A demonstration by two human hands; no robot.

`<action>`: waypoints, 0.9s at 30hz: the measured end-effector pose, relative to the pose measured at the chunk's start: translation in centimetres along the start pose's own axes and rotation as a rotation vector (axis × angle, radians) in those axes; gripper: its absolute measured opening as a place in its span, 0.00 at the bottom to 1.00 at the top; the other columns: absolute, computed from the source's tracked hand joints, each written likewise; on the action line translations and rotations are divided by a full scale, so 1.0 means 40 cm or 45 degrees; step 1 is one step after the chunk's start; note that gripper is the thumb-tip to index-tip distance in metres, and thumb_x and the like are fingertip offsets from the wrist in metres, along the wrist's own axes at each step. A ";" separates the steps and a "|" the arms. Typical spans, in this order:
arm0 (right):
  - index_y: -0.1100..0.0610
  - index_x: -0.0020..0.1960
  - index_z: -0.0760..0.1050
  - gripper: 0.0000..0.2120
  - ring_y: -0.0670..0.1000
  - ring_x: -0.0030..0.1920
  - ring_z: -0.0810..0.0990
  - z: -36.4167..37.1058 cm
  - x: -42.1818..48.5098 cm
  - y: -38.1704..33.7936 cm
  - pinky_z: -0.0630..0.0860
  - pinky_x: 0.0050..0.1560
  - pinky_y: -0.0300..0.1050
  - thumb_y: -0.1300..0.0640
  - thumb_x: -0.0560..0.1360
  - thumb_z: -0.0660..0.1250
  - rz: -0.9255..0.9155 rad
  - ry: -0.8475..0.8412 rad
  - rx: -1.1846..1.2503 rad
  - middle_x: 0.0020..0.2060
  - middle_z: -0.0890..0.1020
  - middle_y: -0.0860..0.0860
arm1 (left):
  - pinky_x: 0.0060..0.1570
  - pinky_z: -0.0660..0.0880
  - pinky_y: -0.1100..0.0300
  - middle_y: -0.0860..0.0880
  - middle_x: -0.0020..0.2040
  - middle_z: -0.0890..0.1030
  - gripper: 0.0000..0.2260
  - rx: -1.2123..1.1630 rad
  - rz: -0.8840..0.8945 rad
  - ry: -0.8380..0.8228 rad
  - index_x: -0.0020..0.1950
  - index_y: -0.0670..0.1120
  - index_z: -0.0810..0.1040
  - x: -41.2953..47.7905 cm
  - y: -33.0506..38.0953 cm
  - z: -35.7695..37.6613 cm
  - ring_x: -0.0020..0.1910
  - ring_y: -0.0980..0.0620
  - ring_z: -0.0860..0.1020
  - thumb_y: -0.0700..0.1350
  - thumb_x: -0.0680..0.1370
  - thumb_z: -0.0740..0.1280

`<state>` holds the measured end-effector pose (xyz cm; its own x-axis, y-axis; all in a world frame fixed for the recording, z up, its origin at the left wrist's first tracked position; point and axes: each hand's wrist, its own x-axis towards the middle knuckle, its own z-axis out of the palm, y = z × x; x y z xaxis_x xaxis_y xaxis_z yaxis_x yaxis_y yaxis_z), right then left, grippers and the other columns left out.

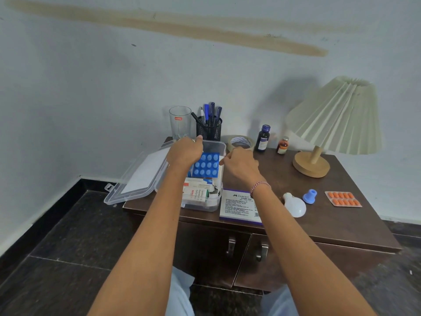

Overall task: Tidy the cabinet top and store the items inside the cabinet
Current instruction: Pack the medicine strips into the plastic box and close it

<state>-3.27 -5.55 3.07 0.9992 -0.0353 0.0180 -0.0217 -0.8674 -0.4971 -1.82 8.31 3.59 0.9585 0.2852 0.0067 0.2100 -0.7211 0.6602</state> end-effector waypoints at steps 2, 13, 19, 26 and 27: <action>0.59 0.60 0.78 0.16 0.59 0.62 0.72 -0.006 -0.003 0.002 0.71 0.63 0.58 0.56 0.78 0.57 -0.021 -0.011 0.018 0.60 0.77 0.58 | 0.60 0.73 0.48 0.41 0.57 0.80 0.24 0.011 0.003 -0.003 0.61 0.41 0.76 0.001 0.001 -0.001 0.56 0.42 0.79 0.57 0.80 0.51; 0.62 0.55 0.81 0.17 0.58 0.56 0.78 -0.090 -0.009 0.065 0.72 0.55 0.47 0.54 0.78 0.58 -0.052 0.050 0.271 0.55 0.81 0.60 | 0.53 0.76 0.50 0.41 0.44 0.83 0.16 -0.433 0.146 0.069 0.47 0.39 0.80 -0.063 0.107 0.046 0.46 0.42 0.81 0.48 0.79 0.57; 0.62 0.44 0.79 0.12 0.54 0.40 0.73 -0.140 -0.011 0.140 0.68 0.38 0.42 0.57 0.77 0.59 0.039 0.063 0.320 0.36 0.77 0.55 | 0.58 0.75 0.48 0.37 0.53 0.81 0.16 -0.707 0.093 -0.248 0.56 0.38 0.79 -0.128 0.202 0.154 0.55 0.39 0.79 0.47 0.78 0.59; 0.56 0.38 0.75 0.13 0.48 0.35 0.74 -0.188 -0.010 0.254 0.68 0.32 0.32 0.55 0.78 0.59 0.207 0.164 0.306 0.31 0.74 0.48 | 0.56 0.76 0.53 0.39 0.59 0.78 0.17 -0.982 -0.080 -0.635 0.62 0.40 0.75 -0.195 0.304 0.244 0.51 0.44 0.77 0.50 0.79 0.60; 0.55 0.36 0.73 0.13 0.47 0.34 0.73 -0.197 -0.015 0.266 0.68 0.30 0.27 0.55 0.78 0.59 0.240 0.189 0.318 0.30 0.73 0.47 | 0.52 0.75 0.54 0.38 0.60 0.78 0.18 -1.011 -0.123 -0.695 0.63 0.39 0.74 -0.202 0.319 0.249 0.48 0.46 0.76 0.49 0.79 0.60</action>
<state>-4.37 -18.68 4.59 0.9622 -0.2714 0.0225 -0.1786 -0.6913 -0.7001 -4.96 -9.47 4.51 0.9436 -0.1560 -0.2919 0.2930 -0.0163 0.9560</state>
